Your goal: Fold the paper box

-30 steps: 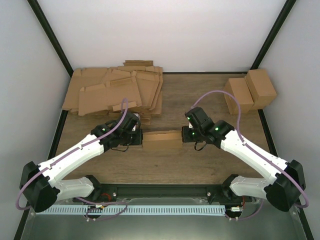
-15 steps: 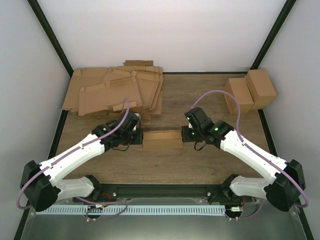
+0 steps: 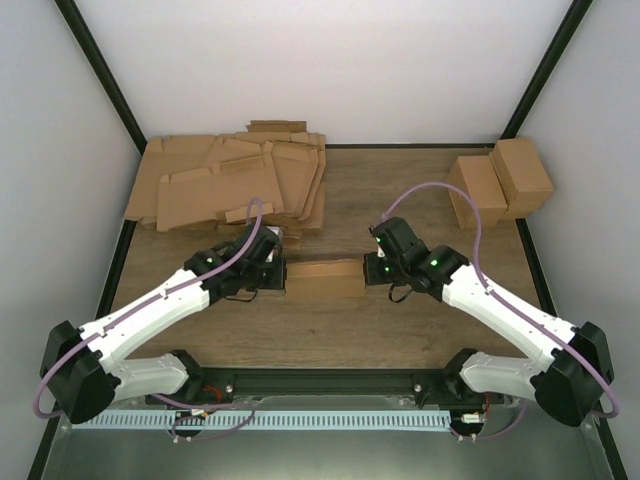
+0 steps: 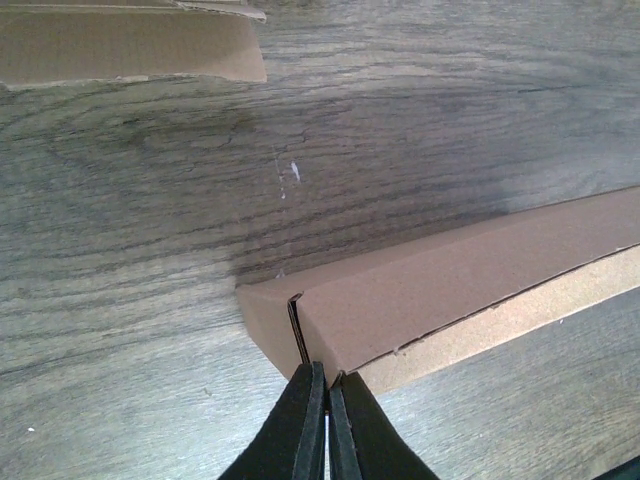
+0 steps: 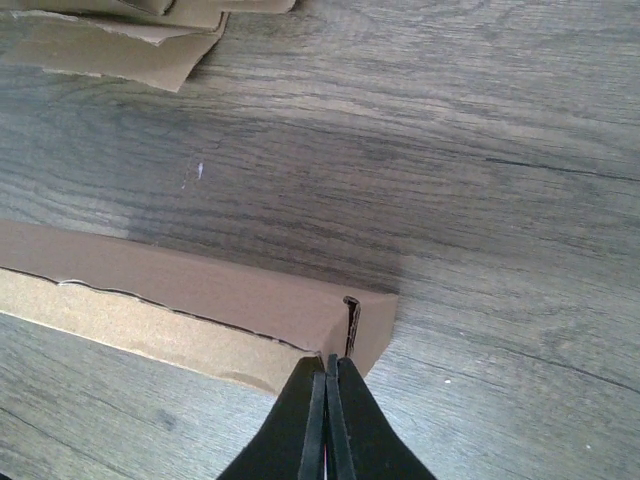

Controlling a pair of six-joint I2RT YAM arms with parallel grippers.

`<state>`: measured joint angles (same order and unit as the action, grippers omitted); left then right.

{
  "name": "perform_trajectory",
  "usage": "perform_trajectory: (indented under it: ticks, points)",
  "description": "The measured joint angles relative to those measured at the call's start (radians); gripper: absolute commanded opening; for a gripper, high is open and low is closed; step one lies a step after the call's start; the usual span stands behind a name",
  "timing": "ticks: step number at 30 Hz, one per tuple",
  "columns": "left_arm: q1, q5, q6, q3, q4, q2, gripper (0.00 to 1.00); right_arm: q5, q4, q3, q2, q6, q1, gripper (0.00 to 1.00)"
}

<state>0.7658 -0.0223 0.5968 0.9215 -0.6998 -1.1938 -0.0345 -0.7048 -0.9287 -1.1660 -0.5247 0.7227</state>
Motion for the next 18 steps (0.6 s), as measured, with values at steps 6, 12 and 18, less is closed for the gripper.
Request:
perform_trajectory:
  ticks: [6,12,18]
  points:
    - [0.013,-0.006,0.0,-0.065,0.062,0.052,0.04,-0.014,0.084,0.083,0.058,-0.021,0.017,0.01]
    - [0.028,-0.029,0.011,-0.159,0.144,0.135,0.04,-0.061,0.149,0.122,0.068,-0.068,0.054,0.01]
    - [0.031,-0.05,0.028,-0.2,0.204,0.156,0.04,-0.084,0.208,0.159,0.081,-0.097,0.061,0.02]
